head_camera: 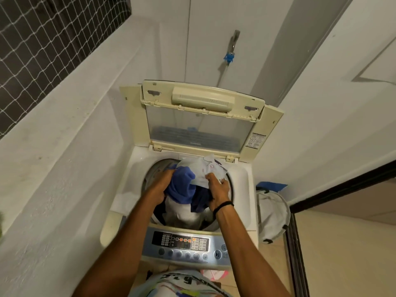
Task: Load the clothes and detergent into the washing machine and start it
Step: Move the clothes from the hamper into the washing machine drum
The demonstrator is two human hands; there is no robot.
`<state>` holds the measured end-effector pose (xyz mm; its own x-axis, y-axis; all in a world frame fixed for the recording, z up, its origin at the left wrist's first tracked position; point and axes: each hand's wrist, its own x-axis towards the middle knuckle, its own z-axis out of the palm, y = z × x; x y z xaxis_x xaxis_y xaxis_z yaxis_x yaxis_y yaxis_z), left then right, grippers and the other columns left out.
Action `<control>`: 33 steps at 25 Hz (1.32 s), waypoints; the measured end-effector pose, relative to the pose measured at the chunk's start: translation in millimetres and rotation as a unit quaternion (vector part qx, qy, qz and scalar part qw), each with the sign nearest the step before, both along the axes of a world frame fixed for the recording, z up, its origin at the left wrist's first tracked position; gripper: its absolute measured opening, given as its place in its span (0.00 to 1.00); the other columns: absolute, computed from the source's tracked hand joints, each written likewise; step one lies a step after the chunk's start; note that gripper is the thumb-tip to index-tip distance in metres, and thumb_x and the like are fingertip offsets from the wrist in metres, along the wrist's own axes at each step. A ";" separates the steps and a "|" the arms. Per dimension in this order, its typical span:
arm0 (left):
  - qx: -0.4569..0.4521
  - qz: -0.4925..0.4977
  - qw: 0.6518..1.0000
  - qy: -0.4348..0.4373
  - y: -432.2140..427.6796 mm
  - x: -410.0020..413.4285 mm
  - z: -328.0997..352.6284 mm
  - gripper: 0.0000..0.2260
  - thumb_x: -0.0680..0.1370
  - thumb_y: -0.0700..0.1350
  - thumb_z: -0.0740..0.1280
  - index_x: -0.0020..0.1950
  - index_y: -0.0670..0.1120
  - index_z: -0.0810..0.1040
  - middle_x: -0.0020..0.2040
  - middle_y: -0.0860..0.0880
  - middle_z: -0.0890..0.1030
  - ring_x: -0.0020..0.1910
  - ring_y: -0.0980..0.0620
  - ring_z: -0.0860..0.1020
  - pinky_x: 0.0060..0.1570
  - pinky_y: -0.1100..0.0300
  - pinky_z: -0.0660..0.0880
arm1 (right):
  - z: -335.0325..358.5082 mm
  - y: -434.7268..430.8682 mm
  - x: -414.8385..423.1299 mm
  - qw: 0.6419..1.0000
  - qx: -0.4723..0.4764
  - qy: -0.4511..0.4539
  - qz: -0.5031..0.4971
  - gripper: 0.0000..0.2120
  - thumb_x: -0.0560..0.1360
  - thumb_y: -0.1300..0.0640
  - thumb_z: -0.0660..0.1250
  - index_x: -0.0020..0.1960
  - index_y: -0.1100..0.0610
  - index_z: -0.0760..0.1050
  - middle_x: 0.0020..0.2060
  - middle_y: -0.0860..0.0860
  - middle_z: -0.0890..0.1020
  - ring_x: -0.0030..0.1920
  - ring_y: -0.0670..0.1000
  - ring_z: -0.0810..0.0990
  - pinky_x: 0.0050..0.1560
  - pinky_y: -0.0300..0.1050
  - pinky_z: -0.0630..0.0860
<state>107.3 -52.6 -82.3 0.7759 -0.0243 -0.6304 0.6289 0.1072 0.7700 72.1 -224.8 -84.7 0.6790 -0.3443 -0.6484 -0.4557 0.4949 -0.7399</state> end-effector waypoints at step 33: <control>-0.075 0.009 0.984 0.160 -10.0 52.1 -60.3 0.14 0.77 0.52 0.71 0.58 0.46 0.80 0.57 0.43 0.82 0.55 0.45 0.81 0.54 0.53 0.77 | -58.3 3.4 66.7 0.967 -0.080 0.106 0.217 0.11 0.77 0.53 0.69 0.47 0.61 0.81 0.33 0.54 0.80 0.26 0.48 0.76 0.28 0.39 0.76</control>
<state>159.4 -62.6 -142.6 0.5399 -0.1235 -0.8326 0.8334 0.2175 0.5081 138.8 -221.4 -143.0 0.6399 -0.1640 -0.7507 -0.7445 0.1098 -0.6585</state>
